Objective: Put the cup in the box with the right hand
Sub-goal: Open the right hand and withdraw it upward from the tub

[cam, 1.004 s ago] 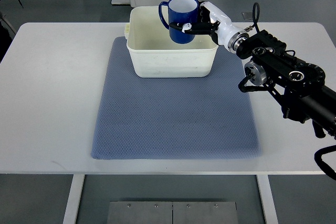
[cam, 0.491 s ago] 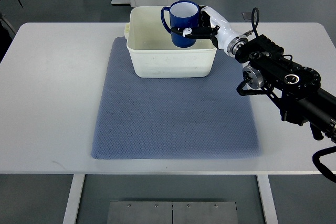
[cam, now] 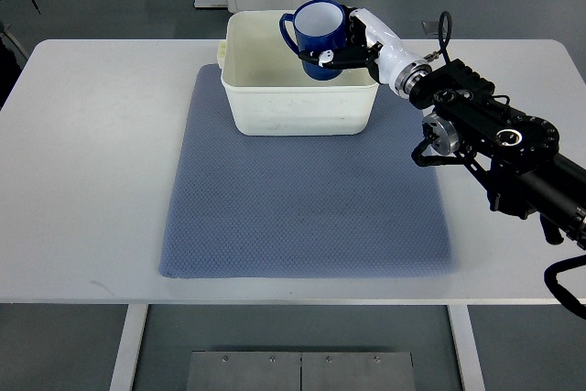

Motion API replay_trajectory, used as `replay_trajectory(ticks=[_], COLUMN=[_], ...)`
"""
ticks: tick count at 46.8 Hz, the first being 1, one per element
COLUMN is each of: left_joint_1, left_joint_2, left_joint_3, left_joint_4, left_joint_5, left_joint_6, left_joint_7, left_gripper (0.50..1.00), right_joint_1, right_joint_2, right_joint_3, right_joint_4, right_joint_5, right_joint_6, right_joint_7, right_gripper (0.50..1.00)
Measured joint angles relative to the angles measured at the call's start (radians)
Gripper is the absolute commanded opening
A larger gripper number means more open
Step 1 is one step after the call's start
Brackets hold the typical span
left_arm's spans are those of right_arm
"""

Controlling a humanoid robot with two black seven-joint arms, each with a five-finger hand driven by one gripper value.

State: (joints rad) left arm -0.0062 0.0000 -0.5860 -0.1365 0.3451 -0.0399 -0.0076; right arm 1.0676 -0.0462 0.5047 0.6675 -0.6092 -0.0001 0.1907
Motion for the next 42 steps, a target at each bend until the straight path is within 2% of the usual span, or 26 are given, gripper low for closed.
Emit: replay_trajectory(ticks=[11, 26, 42], left_joint_1=[0.0, 0.0, 0.0], left_joint_2=[0.0, 0.0, 0.0], left_joint_3=[0.0, 0.0, 0.0], left_joint_4=[0.0, 0.0, 0.0], left_joint_5=[0.0, 0.0, 0.0], left_joint_6=[0.0, 0.0, 0.0], left_joint_7=[0.0, 0.0, 0.0], left_gripper=[1.0, 1.0, 1.0], right_joint_1=[0.0, 0.01, 0.015], right_joint_2=[0.0, -0.002, -0.085], right_joint_3=[0.0, 0.004, 0.082], right_joint_4=[0.003, 0.006, 0.008], right_joint_5=[0.002, 0.015, 0.041], right_joint_6=[0.0, 0.0, 0.003], right_joint_7=[0.009, 0.009, 0.007], right_gripper=[0.993, 0.995, 0.998])
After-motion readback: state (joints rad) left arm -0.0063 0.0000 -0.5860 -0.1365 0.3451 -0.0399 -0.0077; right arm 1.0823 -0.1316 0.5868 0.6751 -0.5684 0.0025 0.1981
